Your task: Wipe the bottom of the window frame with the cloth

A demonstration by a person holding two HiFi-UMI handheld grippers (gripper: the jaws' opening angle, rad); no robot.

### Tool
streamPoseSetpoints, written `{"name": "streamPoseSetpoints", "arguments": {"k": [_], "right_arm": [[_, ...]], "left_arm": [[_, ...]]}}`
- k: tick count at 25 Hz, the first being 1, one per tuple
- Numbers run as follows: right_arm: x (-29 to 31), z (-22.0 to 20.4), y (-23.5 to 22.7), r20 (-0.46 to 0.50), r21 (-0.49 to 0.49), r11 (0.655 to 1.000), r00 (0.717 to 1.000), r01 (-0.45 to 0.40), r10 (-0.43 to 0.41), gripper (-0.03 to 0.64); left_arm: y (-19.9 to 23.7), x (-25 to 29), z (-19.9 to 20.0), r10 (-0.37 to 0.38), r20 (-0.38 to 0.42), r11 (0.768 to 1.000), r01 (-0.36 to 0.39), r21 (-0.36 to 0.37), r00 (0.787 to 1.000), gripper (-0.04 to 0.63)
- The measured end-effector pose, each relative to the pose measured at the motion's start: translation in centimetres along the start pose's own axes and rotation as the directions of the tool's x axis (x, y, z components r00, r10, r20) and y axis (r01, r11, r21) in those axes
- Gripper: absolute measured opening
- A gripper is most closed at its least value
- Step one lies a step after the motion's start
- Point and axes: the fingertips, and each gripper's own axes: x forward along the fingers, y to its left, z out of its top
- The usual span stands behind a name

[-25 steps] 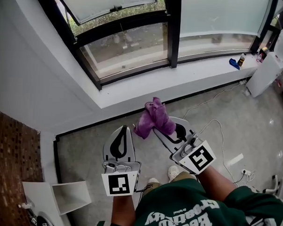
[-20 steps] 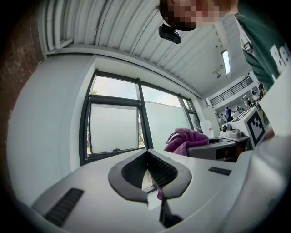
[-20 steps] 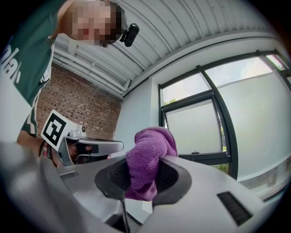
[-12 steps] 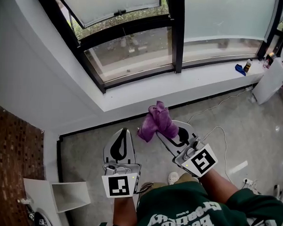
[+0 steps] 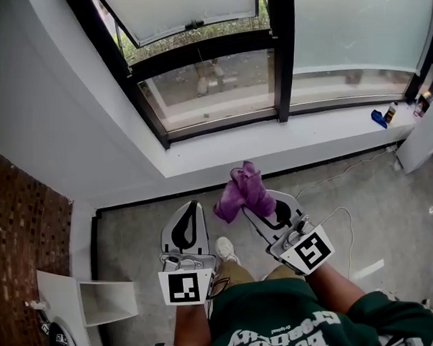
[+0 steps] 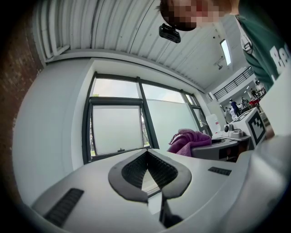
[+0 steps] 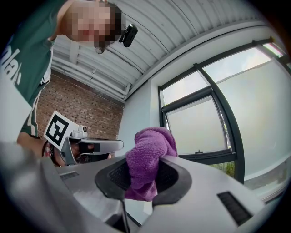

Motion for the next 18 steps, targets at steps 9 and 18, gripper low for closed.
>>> {"name": "streamPoseSetpoints", "arguments": {"k": [9, 18], "right_arm": [[5.6, -3.5, -3.0, -0.02, -0.026, 0.999, 0.999, -0.03, 0.029, 0.104], [23.9, -6.6, -11.1, -0.042, -0.045, 0.999, 0.999, 0.011, -0.013, 0.104]], "left_arm": [[4.3, 6.0, -3.8, -0.002, 0.009, 1.0, 0.002, -0.002, 1.0, 0.008], [17.7, 21.7, -7.7, -0.095, 0.007, 0.995, 0.095, 0.012, 0.995, 0.008]]}}
